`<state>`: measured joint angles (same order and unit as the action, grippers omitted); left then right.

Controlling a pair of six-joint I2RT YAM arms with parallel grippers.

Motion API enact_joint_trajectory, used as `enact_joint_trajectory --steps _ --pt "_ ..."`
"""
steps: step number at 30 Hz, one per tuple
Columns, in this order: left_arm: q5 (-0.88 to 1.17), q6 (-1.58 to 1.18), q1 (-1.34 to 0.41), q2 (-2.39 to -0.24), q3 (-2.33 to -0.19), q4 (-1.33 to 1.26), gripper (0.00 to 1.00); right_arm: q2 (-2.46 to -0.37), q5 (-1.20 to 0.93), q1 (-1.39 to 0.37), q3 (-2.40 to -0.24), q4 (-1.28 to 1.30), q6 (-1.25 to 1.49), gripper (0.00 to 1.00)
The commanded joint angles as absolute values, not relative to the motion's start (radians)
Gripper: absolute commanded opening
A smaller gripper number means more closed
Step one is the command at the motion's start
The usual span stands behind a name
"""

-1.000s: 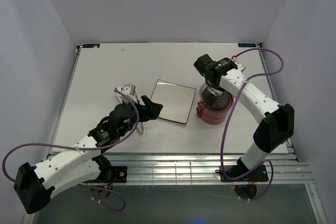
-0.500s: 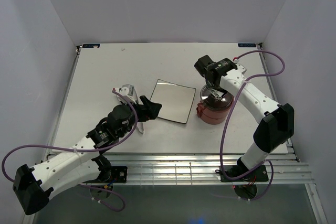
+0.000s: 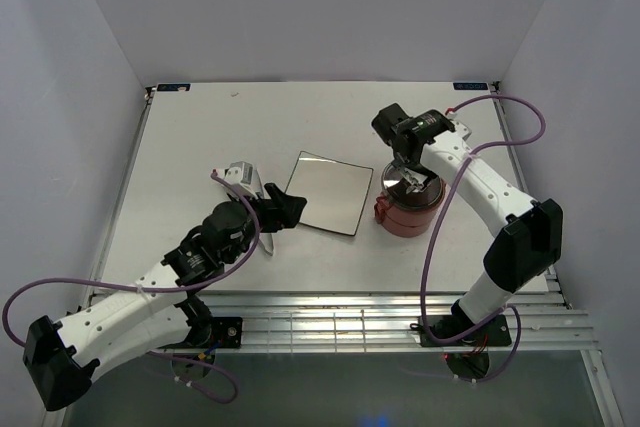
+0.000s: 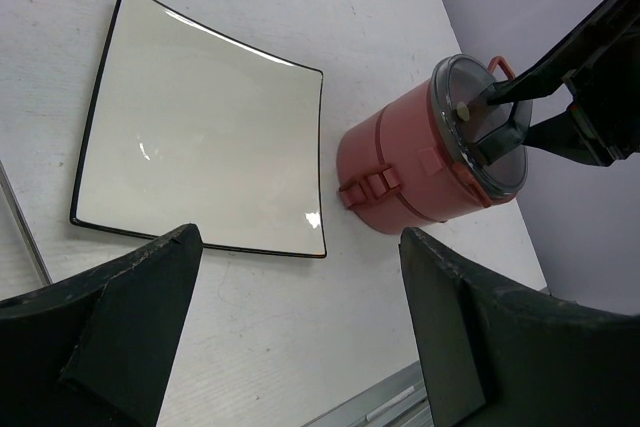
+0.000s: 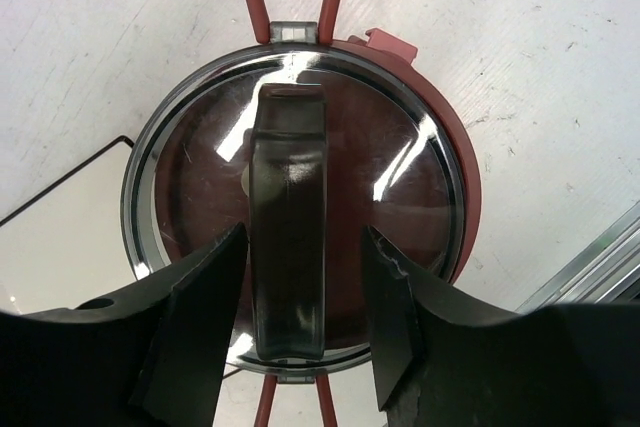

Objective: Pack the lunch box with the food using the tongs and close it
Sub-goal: Close the box lid on the packing box.

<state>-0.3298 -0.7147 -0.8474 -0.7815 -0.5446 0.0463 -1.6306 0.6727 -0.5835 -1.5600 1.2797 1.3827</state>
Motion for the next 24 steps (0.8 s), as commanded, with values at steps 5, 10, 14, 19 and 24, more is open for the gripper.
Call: enact_joint_trajectory --steps 5,10,14,19,24 --pt "-0.316 -0.666 -0.854 -0.764 -0.535 0.034 0.91 -1.493 0.739 -0.584 -1.571 1.308 1.41 0.56" --pt "-0.204 -0.588 -0.854 -0.775 -0.549 0.009 0.91 -1.381 0.718 -0.586 -1.51 1.194 1.232 0.57" --pt "0.052 -0.473 -0.854 -0.796 -0.578 -0.101 0.86 -1.278 0.638 -0.581 -1.437 1.0 0.947 0.59" --pt "0.259 -0.394 -0.854 -0.977 -0.744 -0.087 0.8 -1.088 0.461 -0.581 -1.378 0.746 0.63 0.58" --pt "0.374 -0.289 -0.856 -1.202 -0.891 -0.074 0.73 -0.921 0.258 -0.581 -1.318 0.615 0.48 0.6"
